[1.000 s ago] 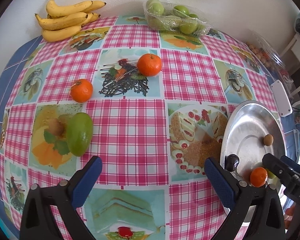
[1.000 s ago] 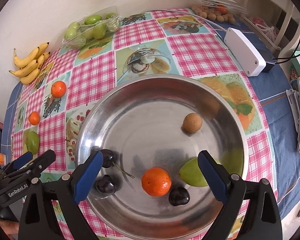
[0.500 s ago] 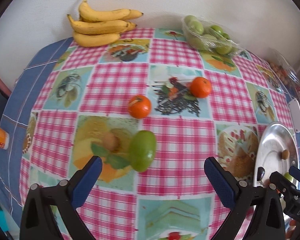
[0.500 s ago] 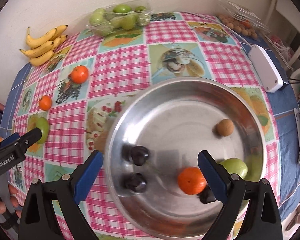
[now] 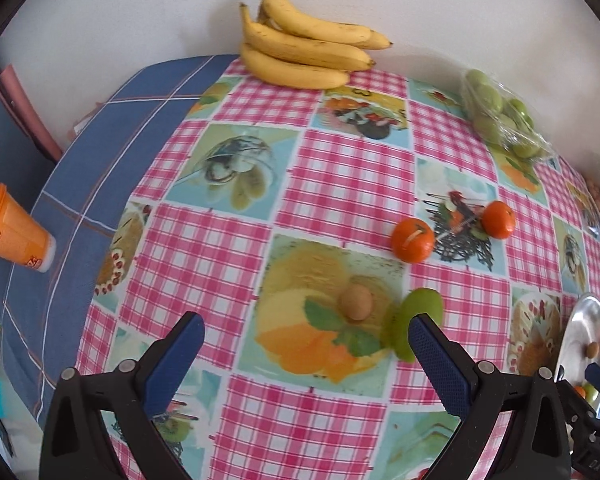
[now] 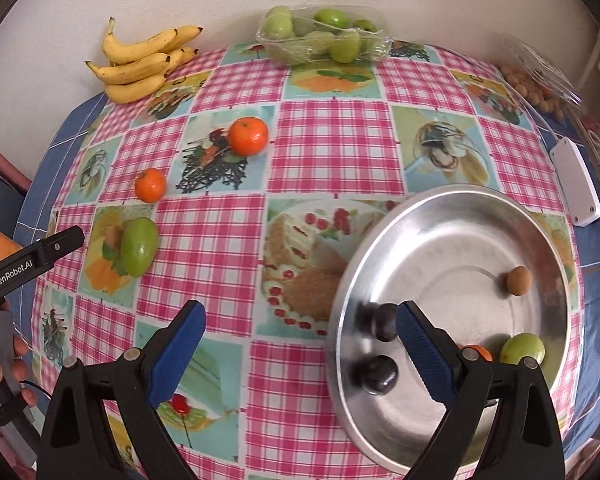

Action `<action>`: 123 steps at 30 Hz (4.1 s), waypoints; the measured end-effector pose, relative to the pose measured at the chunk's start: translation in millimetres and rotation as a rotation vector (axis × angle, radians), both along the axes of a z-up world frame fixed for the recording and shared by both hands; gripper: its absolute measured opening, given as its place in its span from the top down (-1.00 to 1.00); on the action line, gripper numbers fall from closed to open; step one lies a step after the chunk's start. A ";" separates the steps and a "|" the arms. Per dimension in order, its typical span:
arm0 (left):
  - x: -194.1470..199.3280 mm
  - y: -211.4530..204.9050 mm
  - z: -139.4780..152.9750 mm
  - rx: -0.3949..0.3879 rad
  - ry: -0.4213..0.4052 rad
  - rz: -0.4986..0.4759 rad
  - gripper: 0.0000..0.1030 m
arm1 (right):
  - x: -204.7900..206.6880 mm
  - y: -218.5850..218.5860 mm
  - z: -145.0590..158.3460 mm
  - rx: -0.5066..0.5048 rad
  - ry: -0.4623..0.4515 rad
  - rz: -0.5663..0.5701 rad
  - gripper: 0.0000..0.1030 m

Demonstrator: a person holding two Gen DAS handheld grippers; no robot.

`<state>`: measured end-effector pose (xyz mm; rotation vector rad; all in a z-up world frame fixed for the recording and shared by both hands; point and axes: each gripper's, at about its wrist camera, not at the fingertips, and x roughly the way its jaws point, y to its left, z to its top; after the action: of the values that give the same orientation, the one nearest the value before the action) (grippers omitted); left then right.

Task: Organize fruits
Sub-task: 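Move both open grippers toward another brown kiwi and a green mango, then grasp the brown kiwi with the left gripper while the right gripper grasps the green mango, then carry the held kiwi and green mango over the steel bowl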

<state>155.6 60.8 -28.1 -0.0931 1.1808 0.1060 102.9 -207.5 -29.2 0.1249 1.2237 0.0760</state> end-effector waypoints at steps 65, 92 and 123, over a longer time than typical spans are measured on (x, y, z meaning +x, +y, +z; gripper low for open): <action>32.9 26.7 -42.1 -0.348 0.026 0.015 -0.67 | 61.3 141.8 -47.5 0.139 0.013 0.139 0.21; 33.9 7.1 -57.5 -0.397 0.049 -0.024 0.33 | 44.1 91.2 -20.8 0.148 -0.007 0.081 0.22; 9.6 -30.2 -16.6 -0.354 -0.005 -0.101 0.49 | 10.0 47.3 10.3 0.183 -0.047 0.000 0.22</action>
<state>165.3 30.6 -44.6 -0.3439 1.1875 -0.1935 113.0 -160.2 -18.9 0.2806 1.1686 0.1904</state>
